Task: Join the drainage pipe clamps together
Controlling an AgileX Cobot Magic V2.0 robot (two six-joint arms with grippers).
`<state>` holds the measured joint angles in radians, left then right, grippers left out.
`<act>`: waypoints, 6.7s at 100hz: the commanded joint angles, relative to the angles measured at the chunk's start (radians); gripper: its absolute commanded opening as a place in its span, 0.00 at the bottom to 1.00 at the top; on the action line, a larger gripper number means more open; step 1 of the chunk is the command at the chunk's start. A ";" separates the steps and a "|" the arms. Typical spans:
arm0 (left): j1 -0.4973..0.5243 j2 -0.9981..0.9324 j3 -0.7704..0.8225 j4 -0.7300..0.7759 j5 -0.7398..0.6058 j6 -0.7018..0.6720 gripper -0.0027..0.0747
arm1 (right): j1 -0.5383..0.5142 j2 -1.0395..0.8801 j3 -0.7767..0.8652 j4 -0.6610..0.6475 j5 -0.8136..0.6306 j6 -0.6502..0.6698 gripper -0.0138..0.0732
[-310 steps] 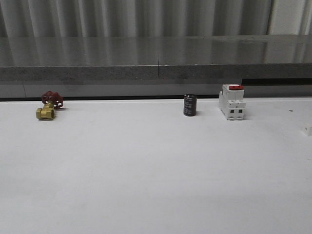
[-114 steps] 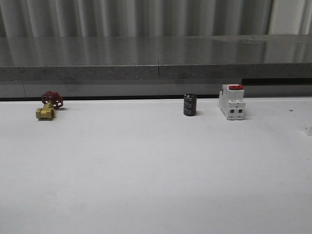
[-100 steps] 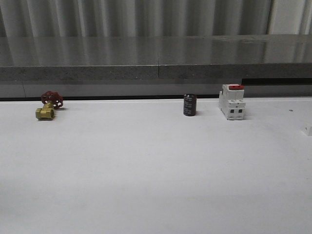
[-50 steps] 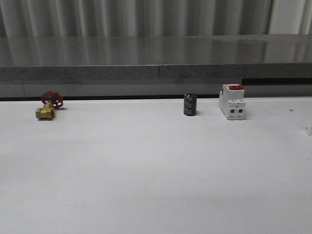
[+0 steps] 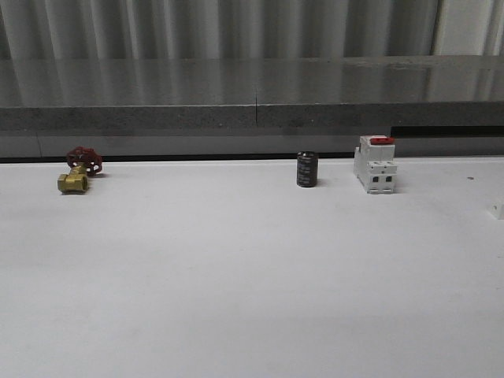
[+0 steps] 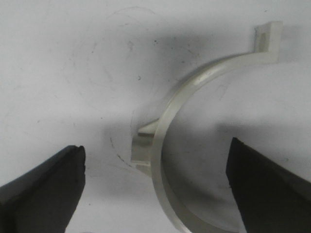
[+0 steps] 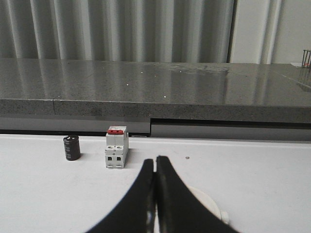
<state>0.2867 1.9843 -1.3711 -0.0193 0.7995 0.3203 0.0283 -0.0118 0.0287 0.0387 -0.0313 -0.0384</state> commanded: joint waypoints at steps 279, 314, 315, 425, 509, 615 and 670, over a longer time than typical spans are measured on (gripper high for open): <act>-0.786 -0.037 0.045 0.058 -0.086 -0.789 0.08 | -0.001 -0.014 -0.020 -0.011 -0.084 -0.005 0.09; -0.786 -0.037 0.045 0.058 -0.086 -0.789 0.36 | -0.001 -0.014 -0.020 -0.011 -0.084 -0.005 0.09; -0.786 -0.037 0.045 0.058 -0.086 -0.789 0.40 | -0.001 -0.014 -0.020 -0.011 -0.084 -0.005 0.09; -0.420 -0.825 0.382 0.026 -0.268 -0.476 0.77 | -0.001 -0.014 -0.020 -0.011 -0.084 -0.005 0.09; -0.407 -1.685 0.967 -0.020 -0.342 -0.463 0.28 | -0.001 -0.014 -0.020 -0.011 -0.107 -0.005 0.09; -0.407 -1.685 0.967 -0.012 -0.342 -0.463 0.01 | -0.002 0.906 -0.904 0.025 0.758 0.011 0.22; -0.407 -1.685 0.967 -0.012 -0.342 -0.463 0.01 | -0.053 1.190 -1.084 0.063 0.816 0.009 0.72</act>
<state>-0.1230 0.2933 -0.3752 -0.0302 0.5321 -0.1446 0.0148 1.1103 -0.9736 0.0950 0.8205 -0.0260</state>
